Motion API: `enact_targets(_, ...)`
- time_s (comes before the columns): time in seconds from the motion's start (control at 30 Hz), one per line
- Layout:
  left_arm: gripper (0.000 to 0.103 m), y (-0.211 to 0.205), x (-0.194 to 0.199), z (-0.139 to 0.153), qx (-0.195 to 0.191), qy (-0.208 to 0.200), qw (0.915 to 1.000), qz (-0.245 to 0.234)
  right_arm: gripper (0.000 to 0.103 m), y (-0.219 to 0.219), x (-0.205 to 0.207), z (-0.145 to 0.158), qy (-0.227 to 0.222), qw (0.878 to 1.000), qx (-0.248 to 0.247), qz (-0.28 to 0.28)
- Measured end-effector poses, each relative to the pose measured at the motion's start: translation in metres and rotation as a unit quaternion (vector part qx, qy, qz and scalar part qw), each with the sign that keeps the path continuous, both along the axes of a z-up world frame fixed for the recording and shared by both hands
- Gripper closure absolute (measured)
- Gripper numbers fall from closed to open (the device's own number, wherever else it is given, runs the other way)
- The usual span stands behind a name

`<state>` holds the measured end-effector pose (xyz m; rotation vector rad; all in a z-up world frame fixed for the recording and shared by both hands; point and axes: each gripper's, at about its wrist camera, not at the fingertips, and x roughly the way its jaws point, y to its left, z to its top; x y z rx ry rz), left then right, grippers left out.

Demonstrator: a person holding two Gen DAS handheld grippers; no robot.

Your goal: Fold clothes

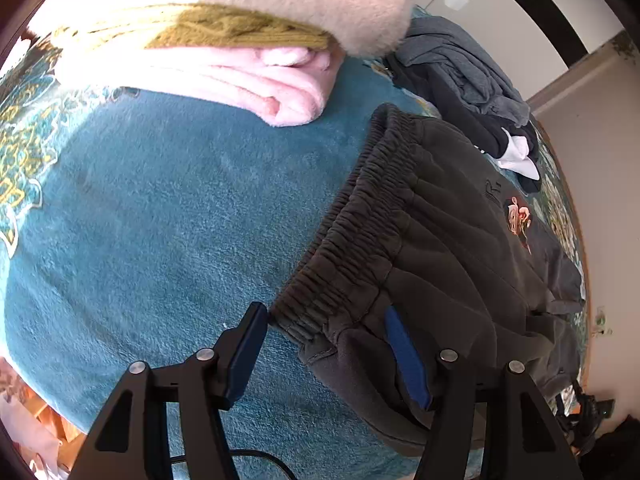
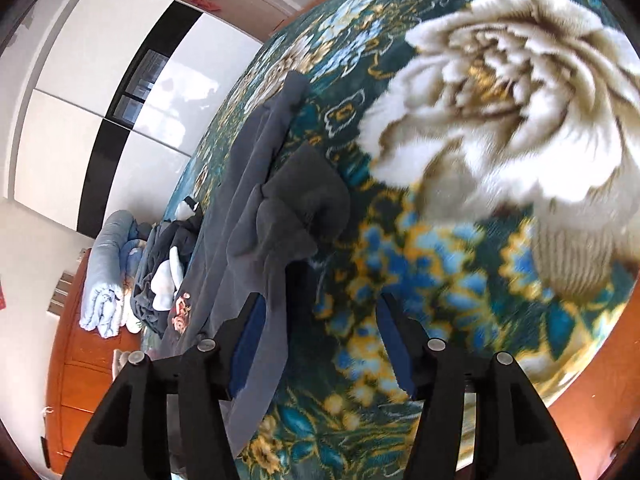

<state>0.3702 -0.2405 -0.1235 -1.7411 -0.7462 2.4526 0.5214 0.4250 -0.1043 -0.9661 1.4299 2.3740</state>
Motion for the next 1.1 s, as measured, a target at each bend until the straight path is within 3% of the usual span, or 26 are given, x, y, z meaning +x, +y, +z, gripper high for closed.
enact_targets(0.13,0.037,-0.002,0.007,0.002,0.020,-0.012,0.9996,0.013,0.044,-0.016,-0.012,-0.008,0.019,0.999,-0.026,0.012)
enact_targets(0.23,0.037,-0.005,0.016,-0.002,0.031,-0.028,0.9990,0.020,0.045,-0.019,-0.027,-0.010,0.008,1.000,-0.021,0.002)
enact_targets(0.3,0.037,-0.004,0.019,-0.006,0.043,-0.034,0.9983,0.021,0.058,-0.018,-0.032,-0.011,0.015,1.000,-0.026,-0.009)
enact_targets(0.37,0.037,0.002,0.020,-0.008,0.054,-0.035,0.9978,0.018,0.086,-0.016,-0.035,-0.011,0.020,0.999,-0.035,-0.015)
enact_targets(0.5,0.040,0.013,0.021,-0.012,0.079,-0.036,0.9962,0.013,0.094,-0.020,-0.034,0.001,0.028,0.999,-0.018,-0.029)
enact_targets(0.53,0.045,0.016,0.021,-0.013,0.086,-0.037,0.9956,0.011,0.096,-0.020,-0.033,0.006,0.033,0.999,-0.011,-0.034)
enact_targets(0.57,0.050,0.018,0.021,-0.014,0.093,-0.039,0.9949,0.010,0.098,-0.019,-0.029,0.014,0.042,0.998,0.001,-0.042)
enact_targets(0.63,0.075,0.022,0.022,-0.017,0.106,-0.043,0.9934,0.007,0.099,-0.017,-0.020,0.031,0.061,0.996,0.021,-0.058)
enact_targets(0.73,0.091,0.030,0.026,-0.012,0.112,-0.032,0.9932,-0.002,0.099,-0.014,-0.009,0.055,0.080,0.993,0.048,-0.068)
enact_targets(0.83,0.095,0.038,0.029,0.006,0.126,-0.003,0.9917,-0.027,0.099,-0.018,0.004,0.079,0.097,0.989,0.081,-0.079)
enact_targets(0.97,0.095,0.042,0.030,0.049,0.143,0.051,0.9858,-0.072,0.099,-0.014,0.043,0.117,0.154,0.974,0.120,-0.114)
enact_targets(1.1,0.095,0.053,0.018,0.059,0.175,0.025,0.9814,-0.076,0.099,-0.009,0.034,0.133,0.115,0.976,0.144,-0.114)
